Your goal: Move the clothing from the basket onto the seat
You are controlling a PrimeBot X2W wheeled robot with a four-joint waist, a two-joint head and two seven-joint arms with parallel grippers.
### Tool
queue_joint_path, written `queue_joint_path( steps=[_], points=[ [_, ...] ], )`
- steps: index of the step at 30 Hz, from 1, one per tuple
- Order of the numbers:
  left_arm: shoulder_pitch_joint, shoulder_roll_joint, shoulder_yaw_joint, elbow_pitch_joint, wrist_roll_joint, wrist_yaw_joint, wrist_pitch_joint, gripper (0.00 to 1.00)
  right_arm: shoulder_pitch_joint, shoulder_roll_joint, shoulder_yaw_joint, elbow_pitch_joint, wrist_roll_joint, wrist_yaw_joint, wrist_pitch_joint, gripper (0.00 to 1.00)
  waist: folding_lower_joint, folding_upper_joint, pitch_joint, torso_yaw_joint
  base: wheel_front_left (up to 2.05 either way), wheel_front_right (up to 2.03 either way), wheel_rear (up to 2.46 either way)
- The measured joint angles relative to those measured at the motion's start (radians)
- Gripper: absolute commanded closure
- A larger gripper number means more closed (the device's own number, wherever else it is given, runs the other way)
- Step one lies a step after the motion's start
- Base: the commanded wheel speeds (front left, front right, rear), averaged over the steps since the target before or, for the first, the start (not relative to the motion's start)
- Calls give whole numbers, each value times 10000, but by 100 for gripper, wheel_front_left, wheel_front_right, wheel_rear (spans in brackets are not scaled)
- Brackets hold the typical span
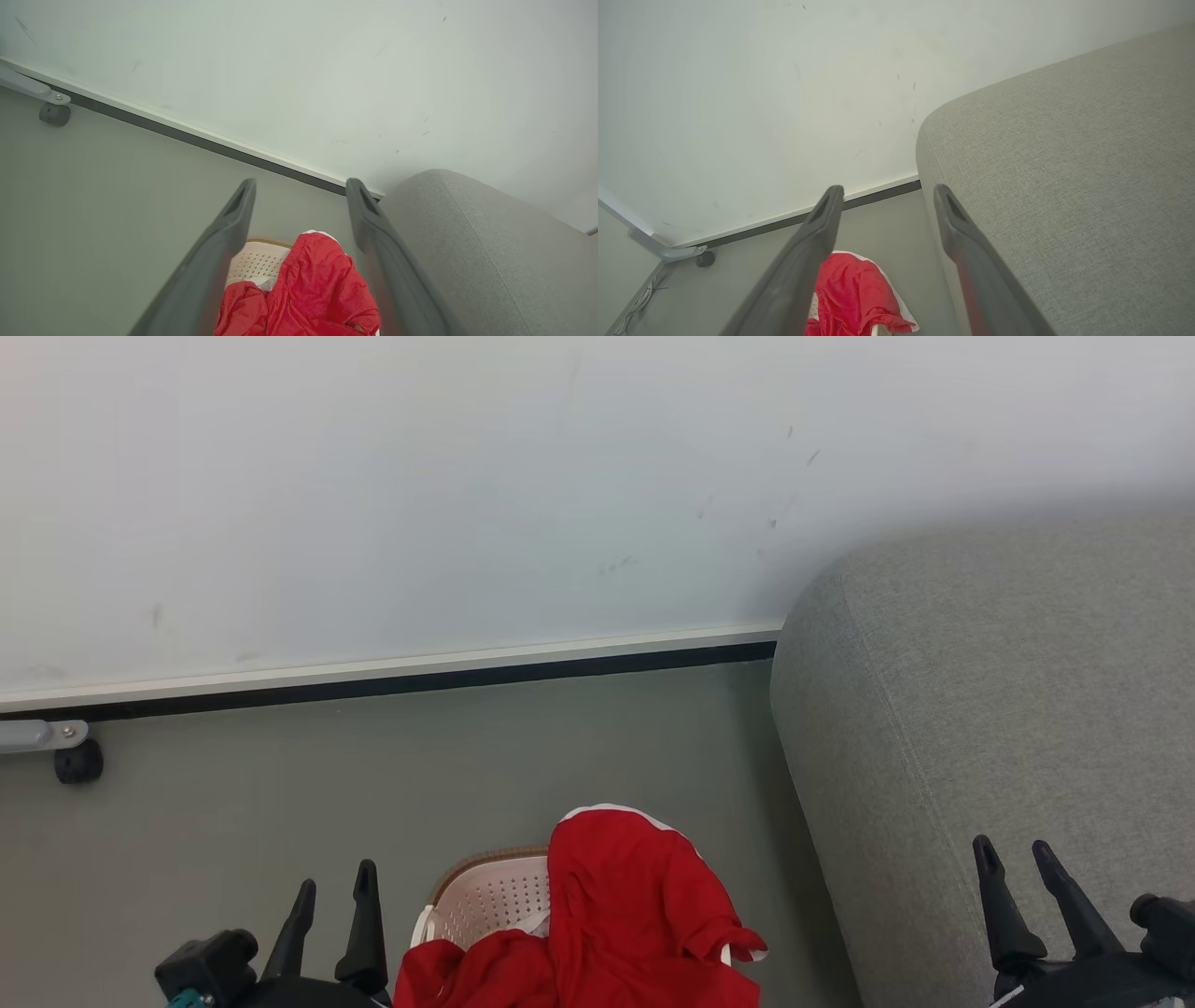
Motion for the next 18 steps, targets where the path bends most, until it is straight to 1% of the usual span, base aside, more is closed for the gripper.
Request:
queue_joint_path(
  steps=[6, 18],
  points=[
    [17, 2, -109, -54, 773, 151, -230, 0, 107, -161, 128, -77, -663, -73, -198, 0, 0, 0, 19, -15, 0, 0, 0],
    [66, 92, -290, -59, 2433, 303, -642, 0, 151, -640, 173, -63, -1927, -203, -654, 0, 0, 0, 47, -110, 0, 0, 0]
  ],
)
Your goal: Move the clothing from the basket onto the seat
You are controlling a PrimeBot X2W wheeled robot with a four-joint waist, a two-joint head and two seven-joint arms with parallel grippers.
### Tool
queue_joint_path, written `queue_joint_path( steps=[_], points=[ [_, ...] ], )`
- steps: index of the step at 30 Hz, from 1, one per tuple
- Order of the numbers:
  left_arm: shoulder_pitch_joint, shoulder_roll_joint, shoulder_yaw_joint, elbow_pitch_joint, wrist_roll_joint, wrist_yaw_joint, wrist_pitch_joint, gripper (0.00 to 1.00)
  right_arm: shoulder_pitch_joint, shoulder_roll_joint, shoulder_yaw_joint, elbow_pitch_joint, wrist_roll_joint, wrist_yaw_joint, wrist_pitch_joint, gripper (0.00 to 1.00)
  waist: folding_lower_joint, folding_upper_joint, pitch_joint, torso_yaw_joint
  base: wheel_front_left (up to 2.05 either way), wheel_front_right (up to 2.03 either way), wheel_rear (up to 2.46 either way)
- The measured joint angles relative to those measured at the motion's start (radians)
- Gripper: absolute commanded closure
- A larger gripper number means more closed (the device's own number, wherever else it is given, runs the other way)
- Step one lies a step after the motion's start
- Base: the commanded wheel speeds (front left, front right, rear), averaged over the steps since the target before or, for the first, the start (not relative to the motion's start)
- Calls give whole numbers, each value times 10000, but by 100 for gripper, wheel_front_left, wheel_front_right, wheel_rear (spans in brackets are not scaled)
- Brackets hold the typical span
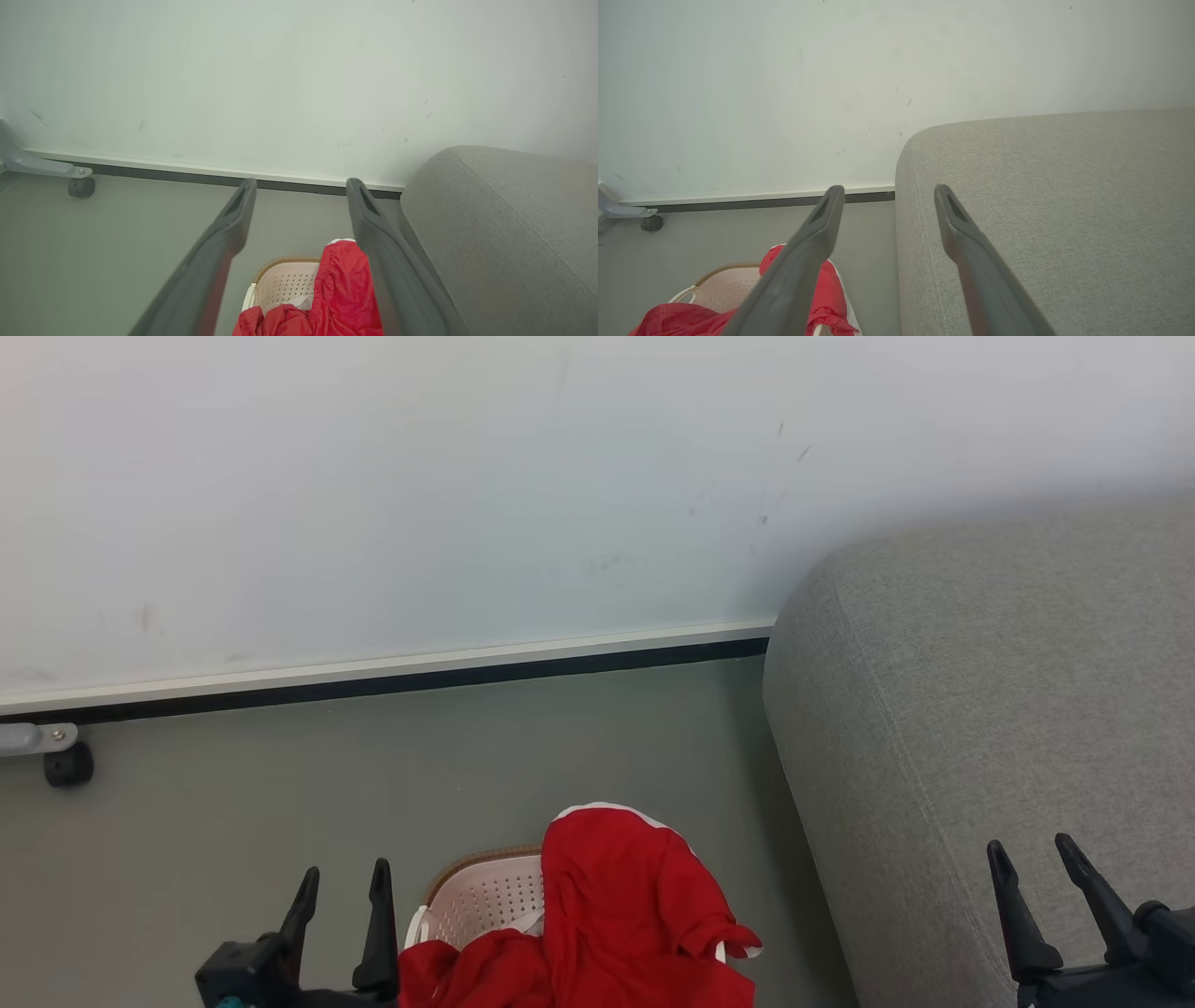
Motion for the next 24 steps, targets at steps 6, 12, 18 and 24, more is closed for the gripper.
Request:
queue_joint_path(
  steps=[6, 12, 18, 24],
  points=[
    [22, -2, -115, 0, 888, 27, -267, 0, 186, -267, 40, -4, -769, -13, -244, 0, 0, 0, 13, -39, 0, 0, 0],
    [57, -6, -4, -2, 995, 21, -291, 0, 192, -268, -25, 0, -813, -12, -244, 0, 0, 0, 18, -23, 0, 0, 0],
    [152, -13, 113, -33, 1014, 6, -291, 0, 192, -230, -77, 33, -811, 6, -244, 0, 0, 0, 30, -4, 0, 0, 0],
    [159, -86, 199, -244, 1055, -71, -291, 0, 186, -221, -171, -71, -813, 65, -244, 0, 0, 0, 247, -15, 0, 0, 0]
  ],
)
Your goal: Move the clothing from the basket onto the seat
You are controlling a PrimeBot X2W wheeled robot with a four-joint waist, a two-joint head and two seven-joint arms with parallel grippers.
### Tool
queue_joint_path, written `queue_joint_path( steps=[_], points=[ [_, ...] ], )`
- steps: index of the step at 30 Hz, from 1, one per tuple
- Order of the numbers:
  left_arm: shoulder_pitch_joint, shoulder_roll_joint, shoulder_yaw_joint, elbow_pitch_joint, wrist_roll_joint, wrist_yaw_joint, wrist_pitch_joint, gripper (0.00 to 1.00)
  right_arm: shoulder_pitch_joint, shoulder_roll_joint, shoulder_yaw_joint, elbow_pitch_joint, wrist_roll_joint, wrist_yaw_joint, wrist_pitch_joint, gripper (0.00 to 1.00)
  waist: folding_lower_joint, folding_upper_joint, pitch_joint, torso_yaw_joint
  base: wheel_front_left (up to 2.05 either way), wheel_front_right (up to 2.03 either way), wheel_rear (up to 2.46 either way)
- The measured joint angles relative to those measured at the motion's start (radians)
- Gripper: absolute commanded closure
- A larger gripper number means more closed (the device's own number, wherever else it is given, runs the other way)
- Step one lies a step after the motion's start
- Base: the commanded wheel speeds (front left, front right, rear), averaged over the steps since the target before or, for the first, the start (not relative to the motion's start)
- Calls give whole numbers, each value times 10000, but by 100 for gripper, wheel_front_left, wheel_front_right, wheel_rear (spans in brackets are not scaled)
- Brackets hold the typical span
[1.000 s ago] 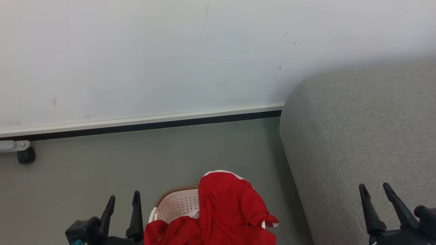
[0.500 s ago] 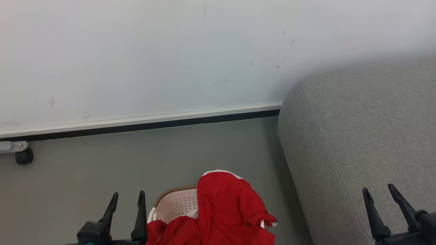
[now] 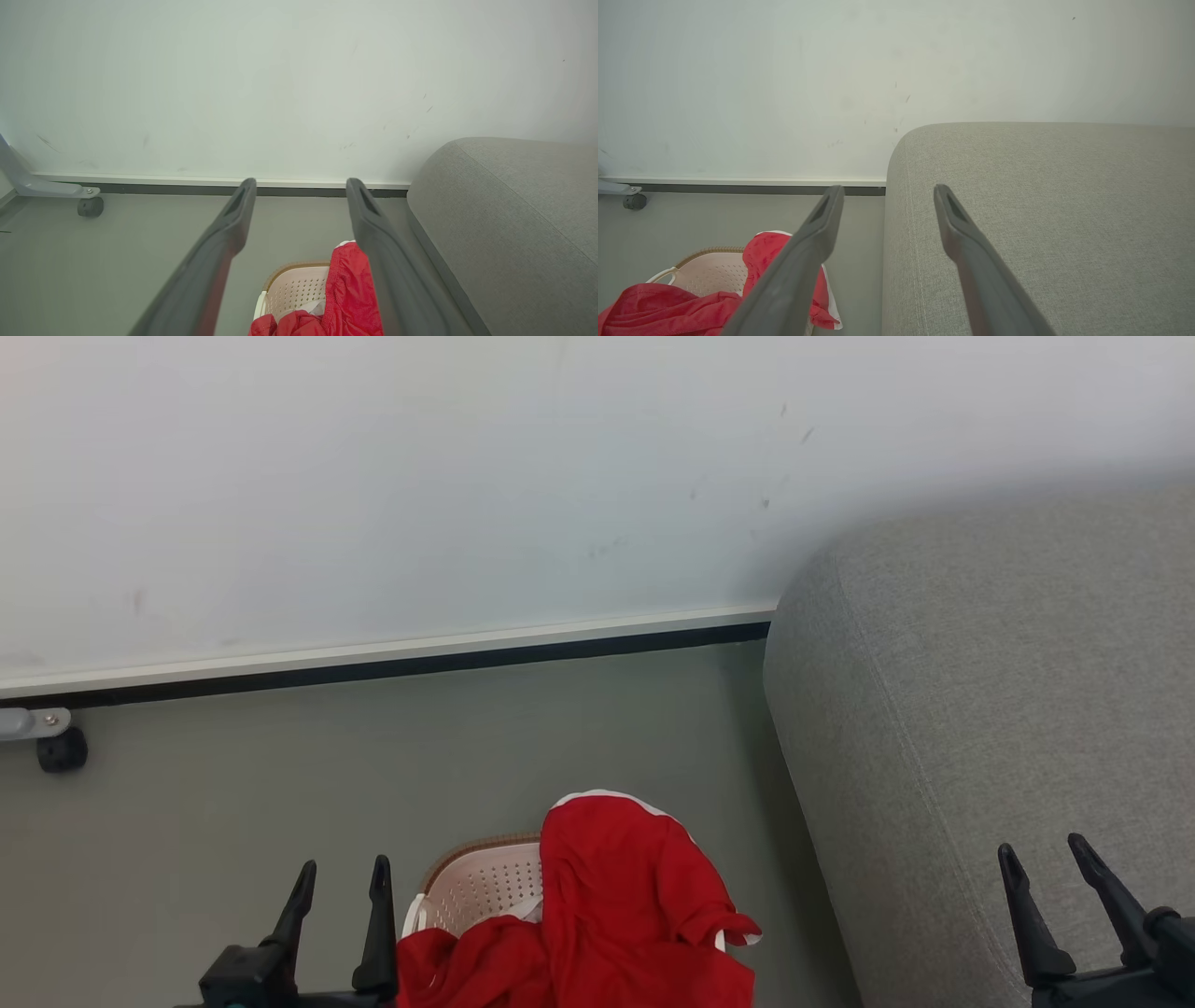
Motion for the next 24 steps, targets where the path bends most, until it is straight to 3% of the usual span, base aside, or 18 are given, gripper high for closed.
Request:
queue_joint_path(
  steps=[11, 18, 24],
  points=[
    [-476, -182, -263, -397, 263, -6, 0, 0, -378, -132, -485, -656, 2, 171, -2, 0, 1, 1, 1004, -115, 0, 0, 0],
    [-1236, -276, -759, 293, 619, -4, 257, 0, -566, -182, -569, -1028, 21, 297, -2, 0, 1, 1, 1799, -246, 0, 0, 0],
    [-1829, -268, -554, 1225, 640, 121, 982, 0, -1286, -96, -324, -1536, 19, 483, -2, 0, 2, 1, 2634, -469, 0, 0, 0]
  ],
)
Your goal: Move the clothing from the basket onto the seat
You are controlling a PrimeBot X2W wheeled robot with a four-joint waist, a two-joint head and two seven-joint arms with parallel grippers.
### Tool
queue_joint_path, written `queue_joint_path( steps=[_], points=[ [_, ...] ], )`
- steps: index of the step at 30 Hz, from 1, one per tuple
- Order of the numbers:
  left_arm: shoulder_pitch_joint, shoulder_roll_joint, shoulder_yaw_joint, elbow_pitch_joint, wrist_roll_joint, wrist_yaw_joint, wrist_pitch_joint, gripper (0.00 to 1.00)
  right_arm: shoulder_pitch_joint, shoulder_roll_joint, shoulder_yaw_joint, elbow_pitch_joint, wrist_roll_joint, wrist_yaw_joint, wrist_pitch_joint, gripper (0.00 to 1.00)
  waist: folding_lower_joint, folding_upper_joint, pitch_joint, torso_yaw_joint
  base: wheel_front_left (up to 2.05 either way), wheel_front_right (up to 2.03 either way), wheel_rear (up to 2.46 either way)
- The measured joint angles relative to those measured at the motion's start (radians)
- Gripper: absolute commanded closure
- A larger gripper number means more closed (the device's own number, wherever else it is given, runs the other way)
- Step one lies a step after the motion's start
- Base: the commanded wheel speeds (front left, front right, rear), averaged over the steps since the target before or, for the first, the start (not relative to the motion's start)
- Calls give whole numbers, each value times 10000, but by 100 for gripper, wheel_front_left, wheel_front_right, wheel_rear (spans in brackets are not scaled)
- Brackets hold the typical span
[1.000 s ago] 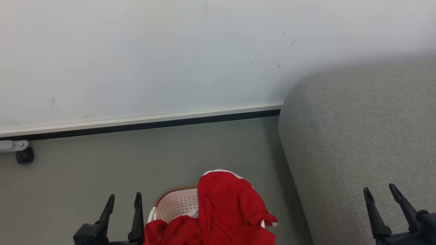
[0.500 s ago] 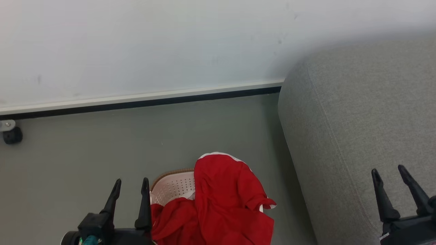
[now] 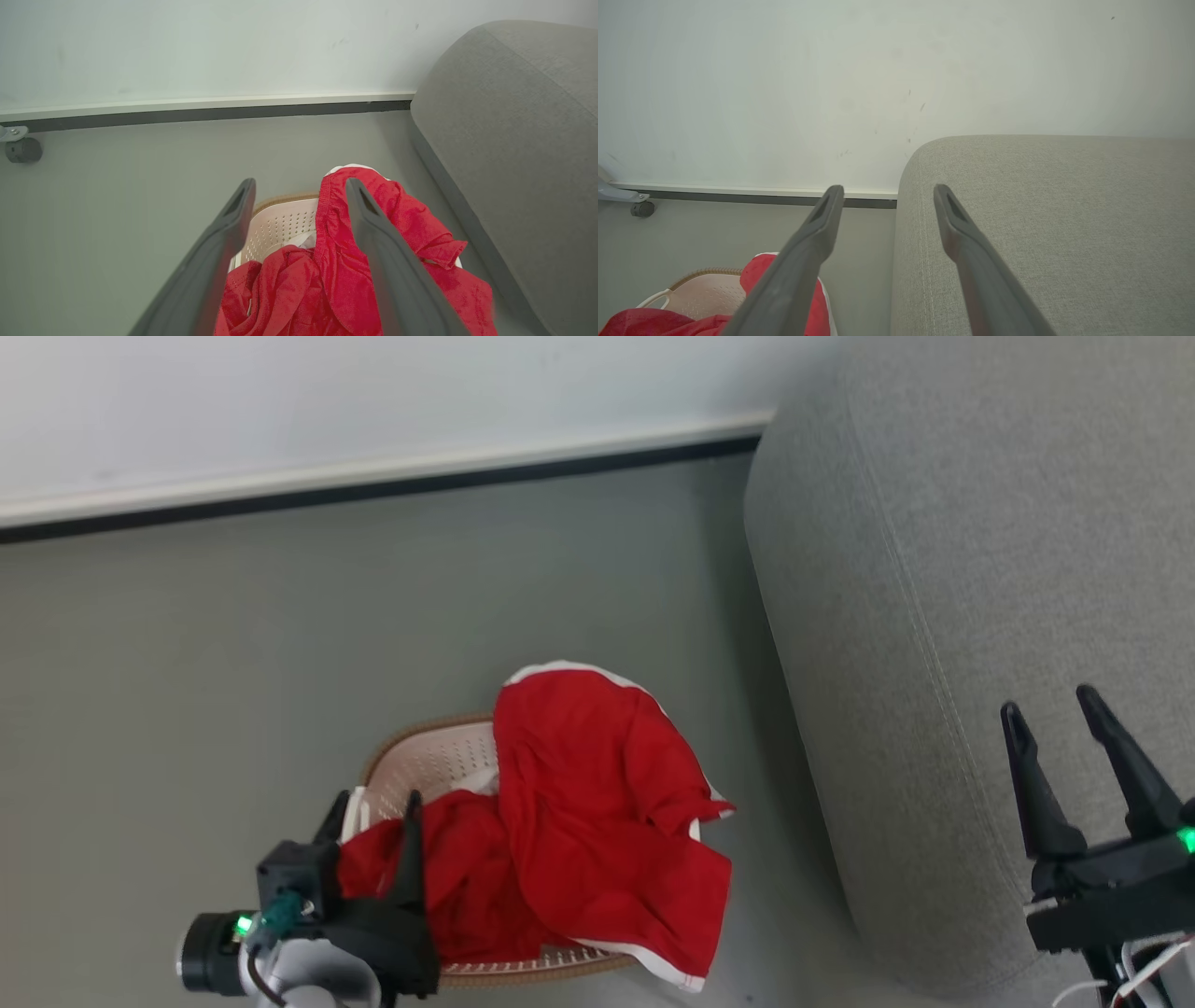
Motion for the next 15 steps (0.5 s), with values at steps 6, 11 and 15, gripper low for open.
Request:
queue_joint_path(
  steps=[6, 11, 15],
  points=[
    [-606, 301, 642, 1072, 196, 326, 920, 0, -690, 73, 4, -194, 121, 171, -2, 0, 1, 0, 826, -384, 0, 0, 0],
    [-1162, 222, 984, 1856, 196, 341, 1722, 0, -1041, 58, -259, -261, 341, 245, -36, 0, -1, 0, 1533, -751, 0, 0, 0],
    [-1648, 150, 1279, 2412, 236, 420, 2243, 0, -1246, 52, -408, -268, 554, 305, -46, 0, 0, 0, 2133, -983, 0, 0, 0]
  ],
)
